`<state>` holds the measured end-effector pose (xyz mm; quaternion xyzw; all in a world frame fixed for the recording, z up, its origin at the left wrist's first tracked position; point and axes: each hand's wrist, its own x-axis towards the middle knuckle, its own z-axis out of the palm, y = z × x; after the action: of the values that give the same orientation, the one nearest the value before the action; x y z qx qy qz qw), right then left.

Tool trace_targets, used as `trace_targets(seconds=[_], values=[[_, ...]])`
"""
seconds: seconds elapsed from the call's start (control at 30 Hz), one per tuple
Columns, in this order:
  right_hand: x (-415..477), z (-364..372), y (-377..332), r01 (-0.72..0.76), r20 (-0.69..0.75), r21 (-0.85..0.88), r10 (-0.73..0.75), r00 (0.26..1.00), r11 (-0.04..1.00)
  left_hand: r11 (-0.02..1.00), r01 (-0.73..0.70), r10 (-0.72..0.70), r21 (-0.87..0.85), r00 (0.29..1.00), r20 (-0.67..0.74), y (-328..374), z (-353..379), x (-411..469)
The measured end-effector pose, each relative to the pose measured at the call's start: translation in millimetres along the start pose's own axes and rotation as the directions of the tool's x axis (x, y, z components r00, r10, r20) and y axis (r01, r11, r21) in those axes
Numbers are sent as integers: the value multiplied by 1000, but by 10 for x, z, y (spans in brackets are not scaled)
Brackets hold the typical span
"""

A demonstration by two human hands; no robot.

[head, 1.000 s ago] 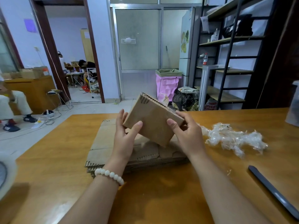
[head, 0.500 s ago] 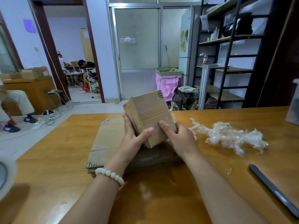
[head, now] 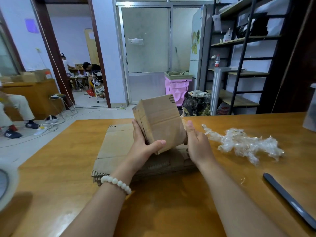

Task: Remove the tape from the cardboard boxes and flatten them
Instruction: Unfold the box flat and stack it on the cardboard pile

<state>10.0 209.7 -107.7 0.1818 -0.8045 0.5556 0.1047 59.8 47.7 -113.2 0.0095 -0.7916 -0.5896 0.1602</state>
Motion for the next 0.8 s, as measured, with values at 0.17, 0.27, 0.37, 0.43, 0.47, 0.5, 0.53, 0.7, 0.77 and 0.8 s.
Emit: trace_targets(seconds=[0.17, 0.27, 0.37, 0.43, 0.47, 0.5, 0.53, 0.7, 0.77, 0.8], values=[[28, -12, -9, 71, 36, -61, -69, 997, 996, 999, 3, -3, 43, 1000, 18, 24, 27, -14], [54, 5, 28, 95, 15, -58, -94, 995, 994, 1000, 0, 0, 16, 1000, 2, 12, 16, 6], [65, 39, 67, 74, 21, -56, -73, 997, 996, 999, -12, 11, -32, 1000, -13, 5, 13, 4], [65, 53, 60, 33, 28, -42, -32, 999, 999, 999, -19, 18, -47, 1000, -25, 6, 7, 7], [56, 45, 42, 9, 27, -22, -9, 1000, 1000, 998, -19, 17, -54, 999, -35, 1, 2, 10], [40, 31, 14, -16, 37, 10, 16, 999, 1000, 997, -16, 12, -70, 999, -47, -8, -1, 18], [28, 18, -7, -27, 58, 47, 24, 998, 999, 996, -13, 8, -83, 998, -56, -12, -1, 23], [5, 18, -33, 56, 85, 1, -55, 995, 998, 998, -16, 13, -59, 998, -57, -30, 10, 21], [52, 26, -11, 36, 99, 86, -44, 994, 996, 996, -14, 8, -91, 998, -65, -35, -6, 32], [71, 26, 1, 37, 112, 103, -48, 992, 994, 995, -18, 11, -103, 998, -66, -37, -9, 32]])
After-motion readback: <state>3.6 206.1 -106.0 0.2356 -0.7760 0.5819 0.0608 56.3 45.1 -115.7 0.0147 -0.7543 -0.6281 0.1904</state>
